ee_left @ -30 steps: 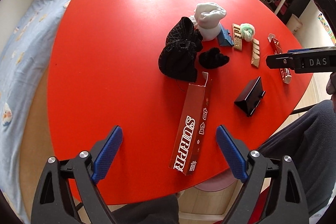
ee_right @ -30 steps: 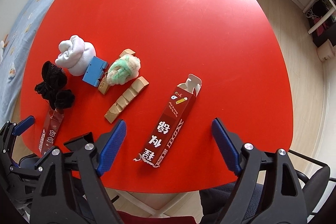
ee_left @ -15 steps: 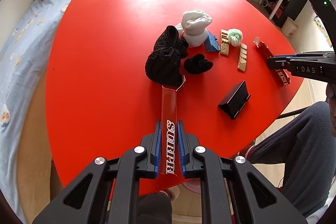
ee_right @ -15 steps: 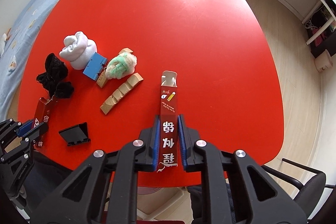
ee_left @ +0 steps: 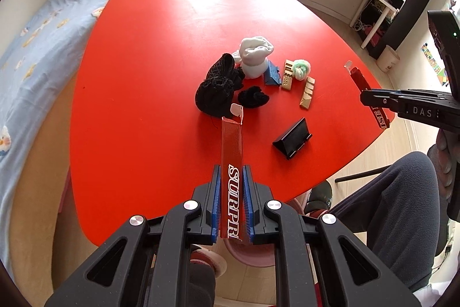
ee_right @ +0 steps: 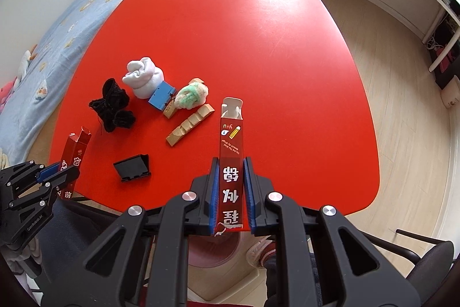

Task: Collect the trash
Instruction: 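Carry both boxes to the pink bin and open both tools to drop them, then move both open tools back over the red table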

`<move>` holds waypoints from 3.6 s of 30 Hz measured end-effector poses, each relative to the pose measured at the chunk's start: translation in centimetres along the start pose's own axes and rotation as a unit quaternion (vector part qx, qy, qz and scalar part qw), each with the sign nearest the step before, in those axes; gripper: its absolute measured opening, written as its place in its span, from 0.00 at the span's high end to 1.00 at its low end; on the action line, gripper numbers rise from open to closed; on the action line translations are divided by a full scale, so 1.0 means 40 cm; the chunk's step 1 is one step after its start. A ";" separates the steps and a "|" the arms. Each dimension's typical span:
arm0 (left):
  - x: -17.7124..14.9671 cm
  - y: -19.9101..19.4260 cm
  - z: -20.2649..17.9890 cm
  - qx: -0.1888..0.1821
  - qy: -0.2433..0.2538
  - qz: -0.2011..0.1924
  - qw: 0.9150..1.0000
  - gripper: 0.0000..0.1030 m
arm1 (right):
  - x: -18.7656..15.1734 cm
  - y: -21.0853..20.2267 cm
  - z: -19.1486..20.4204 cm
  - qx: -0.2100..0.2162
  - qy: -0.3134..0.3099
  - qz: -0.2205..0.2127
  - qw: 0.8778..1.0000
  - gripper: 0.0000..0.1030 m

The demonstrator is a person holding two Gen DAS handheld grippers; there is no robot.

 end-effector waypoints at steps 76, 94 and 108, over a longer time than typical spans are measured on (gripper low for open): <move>-0.097 -0.172 -0.096 -0.014 -0.037 -0.058 0.998 0.08 | -0.225 -0.171 0.048 0.114 -0.026 -0.013 0.993 0.04; -0.090 -0.171 -0.085 -0.013 -0.045 -0.059 0.997 0.08 | -0.220 -0.163 0.045 0.116 -0.021 -0.006 0.993 0.04; -0.020 -0.155 -0.025 0.001 -0.032 -0.065 0.997 0.08 | -0.120 -0.150 0.054 0.115 -0.014 -0.012 0.993 0.04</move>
Point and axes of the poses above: each gripper's, at about its wrist camera, not at the fingertips, and y roughly the way its jaws point, z to its left, x to its top, the point moved 3 cm from there along y, roughly the way its jaws point, and after that the axes turned 12 degrees about y, right-handed, at the moved point
